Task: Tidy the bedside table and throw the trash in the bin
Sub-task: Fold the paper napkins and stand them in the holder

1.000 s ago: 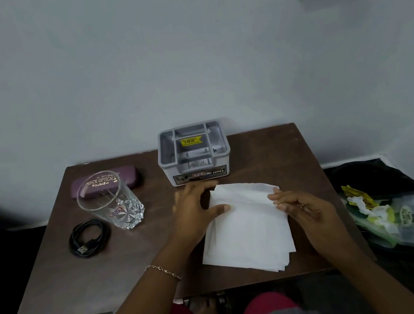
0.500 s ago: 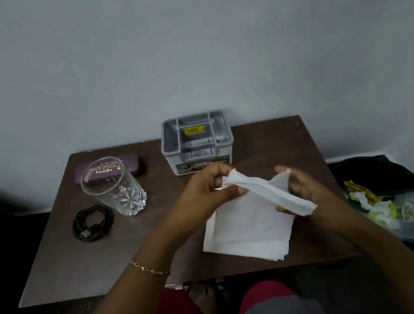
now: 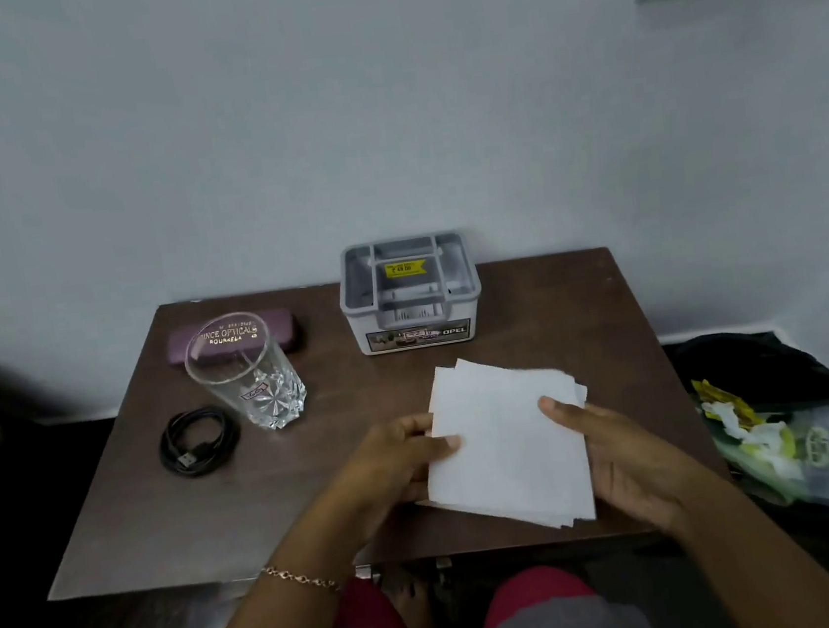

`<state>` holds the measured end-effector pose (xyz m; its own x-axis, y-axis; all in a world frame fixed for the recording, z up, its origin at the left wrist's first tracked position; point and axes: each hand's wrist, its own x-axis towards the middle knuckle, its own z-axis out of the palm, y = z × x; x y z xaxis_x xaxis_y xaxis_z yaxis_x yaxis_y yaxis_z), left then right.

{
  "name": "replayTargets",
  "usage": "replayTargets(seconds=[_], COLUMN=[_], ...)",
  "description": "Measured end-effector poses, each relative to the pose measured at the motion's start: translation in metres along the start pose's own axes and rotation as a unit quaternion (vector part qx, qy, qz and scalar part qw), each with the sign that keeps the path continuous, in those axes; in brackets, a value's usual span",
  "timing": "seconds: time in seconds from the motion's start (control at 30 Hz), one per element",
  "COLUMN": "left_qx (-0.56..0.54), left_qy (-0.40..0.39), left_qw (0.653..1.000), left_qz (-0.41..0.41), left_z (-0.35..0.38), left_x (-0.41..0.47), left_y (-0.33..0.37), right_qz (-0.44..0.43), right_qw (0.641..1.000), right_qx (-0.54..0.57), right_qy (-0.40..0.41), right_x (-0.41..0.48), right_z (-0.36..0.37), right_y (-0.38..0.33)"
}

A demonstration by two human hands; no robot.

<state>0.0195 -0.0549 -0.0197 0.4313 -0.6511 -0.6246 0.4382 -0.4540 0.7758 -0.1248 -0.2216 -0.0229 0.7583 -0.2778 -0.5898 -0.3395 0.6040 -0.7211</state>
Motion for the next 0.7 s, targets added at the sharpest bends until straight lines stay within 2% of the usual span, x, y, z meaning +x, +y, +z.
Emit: replayTargets(seconds=[0.1, 0.2, 0.3, 0.43, 0.57, 0.7], left_qx=[-0.013, -0.06, -0.095, -0.06, -0.031, -0.007], left_qy=[0.012, -0.027, -0.046, -0.057, -0.049, -0.065], left_qw=[0.999, 0.991, 0.987, 0.992, 0.994, 0.983], left_qz=[0.044, 0.113, 0.12, 0.096, 0.092, 0.172], left_z=[-0.007, -0.011, -0.009, -0.01, -0.011, -0.01], left_x=[0.004, -0.004, -0.009, -0.011, -0.012, -0.026], left_y=[0.002, 0.017, 0.018, 0.0, -0.004, 0.018], right_qz=[-0.028, -0.074, -0.022, 0.04, 0.042, -0.014], right_qw=[0.999, 0.996, 0.993, 0.989, 0.996, 0.997], right_qx=[-0.032, 0.04, 0.107, 0.137, 0.084, 0.032], right_qy=[-0.003, -0.031, -0.048, -0.028, -0.015, -0.066], right_x=[-0.001, -0.012, -0.017, -0.013, -0.001, 0.002], right_z=[0.001, 0.006, 0.011, 0.015, 0.014, 0.013], right_y=[-0.008, -0.026, -0.027, -0.006, 0.004, -0.014])
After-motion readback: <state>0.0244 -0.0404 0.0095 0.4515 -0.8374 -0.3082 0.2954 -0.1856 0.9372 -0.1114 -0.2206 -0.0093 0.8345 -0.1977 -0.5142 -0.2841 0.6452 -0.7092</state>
